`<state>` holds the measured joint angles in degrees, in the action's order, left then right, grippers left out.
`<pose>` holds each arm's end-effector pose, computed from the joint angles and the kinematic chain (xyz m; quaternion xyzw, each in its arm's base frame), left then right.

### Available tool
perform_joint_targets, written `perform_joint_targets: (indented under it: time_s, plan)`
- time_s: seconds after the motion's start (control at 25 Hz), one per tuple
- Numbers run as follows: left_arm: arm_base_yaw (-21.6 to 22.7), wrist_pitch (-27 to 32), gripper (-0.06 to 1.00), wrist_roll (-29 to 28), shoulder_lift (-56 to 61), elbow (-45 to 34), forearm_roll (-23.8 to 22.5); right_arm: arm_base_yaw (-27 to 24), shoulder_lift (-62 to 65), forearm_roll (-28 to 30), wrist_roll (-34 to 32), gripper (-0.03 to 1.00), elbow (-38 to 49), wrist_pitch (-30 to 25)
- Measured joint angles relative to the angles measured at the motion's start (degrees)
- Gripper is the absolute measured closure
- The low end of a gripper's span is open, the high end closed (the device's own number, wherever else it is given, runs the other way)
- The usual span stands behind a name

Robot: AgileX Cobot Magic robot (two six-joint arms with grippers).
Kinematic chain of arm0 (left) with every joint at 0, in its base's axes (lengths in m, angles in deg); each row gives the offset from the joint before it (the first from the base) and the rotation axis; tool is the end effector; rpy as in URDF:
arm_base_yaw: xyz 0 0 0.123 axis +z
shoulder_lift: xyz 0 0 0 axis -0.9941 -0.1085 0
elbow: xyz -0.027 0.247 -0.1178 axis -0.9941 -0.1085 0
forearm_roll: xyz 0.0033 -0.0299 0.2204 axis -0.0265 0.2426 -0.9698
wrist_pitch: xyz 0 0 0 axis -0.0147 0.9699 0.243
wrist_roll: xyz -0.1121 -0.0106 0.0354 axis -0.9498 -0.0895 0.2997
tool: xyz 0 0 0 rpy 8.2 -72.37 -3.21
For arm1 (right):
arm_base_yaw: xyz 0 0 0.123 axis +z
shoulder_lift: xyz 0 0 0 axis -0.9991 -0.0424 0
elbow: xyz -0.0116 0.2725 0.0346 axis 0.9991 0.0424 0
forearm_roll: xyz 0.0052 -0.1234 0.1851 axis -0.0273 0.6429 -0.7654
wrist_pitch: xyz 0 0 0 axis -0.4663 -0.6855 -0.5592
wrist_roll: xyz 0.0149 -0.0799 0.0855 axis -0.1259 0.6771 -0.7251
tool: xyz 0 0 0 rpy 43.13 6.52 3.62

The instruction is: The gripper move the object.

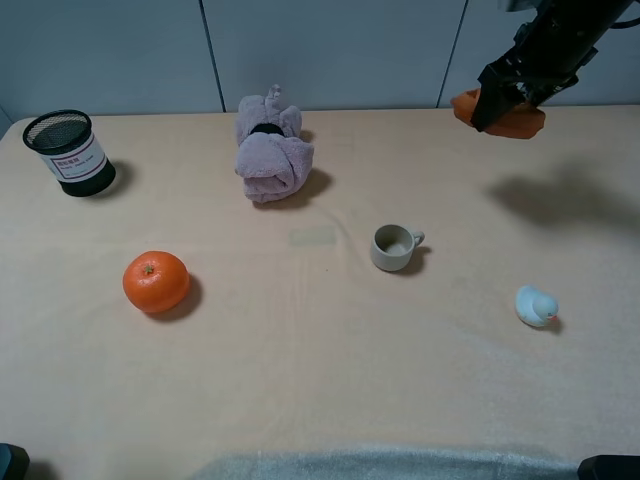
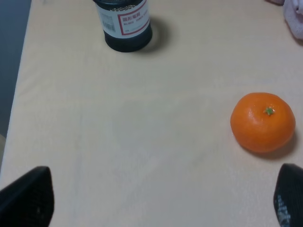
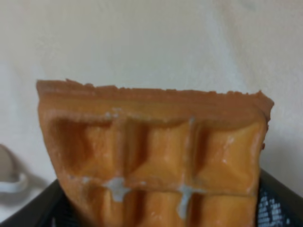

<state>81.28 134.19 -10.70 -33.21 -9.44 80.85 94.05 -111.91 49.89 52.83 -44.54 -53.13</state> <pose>0.0037 0.0069 0.2476 0.0283 0.8547 0.0298 0.5176 0.3748 0.0610 0.2070 -0.2463 0.9590 0.0622 0.1258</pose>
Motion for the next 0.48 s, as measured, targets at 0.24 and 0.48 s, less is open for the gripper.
perform_joint_targets:
  time_s: [0.24, 0.48]
  plan:
    - [0.0, 0.0, 0.03, 0.0, 0.0, 0.0, 0.0, 4.8, 2.0, 4.2, -5.1, 0.48, 0.0, -0.8]
    - [0.0, 0.0, 0.03, 0.0, 0.0, 0.0, 0.0, 8.7, 2.1, 5.6, -7.9, 0.48, 0.0, -1.4]
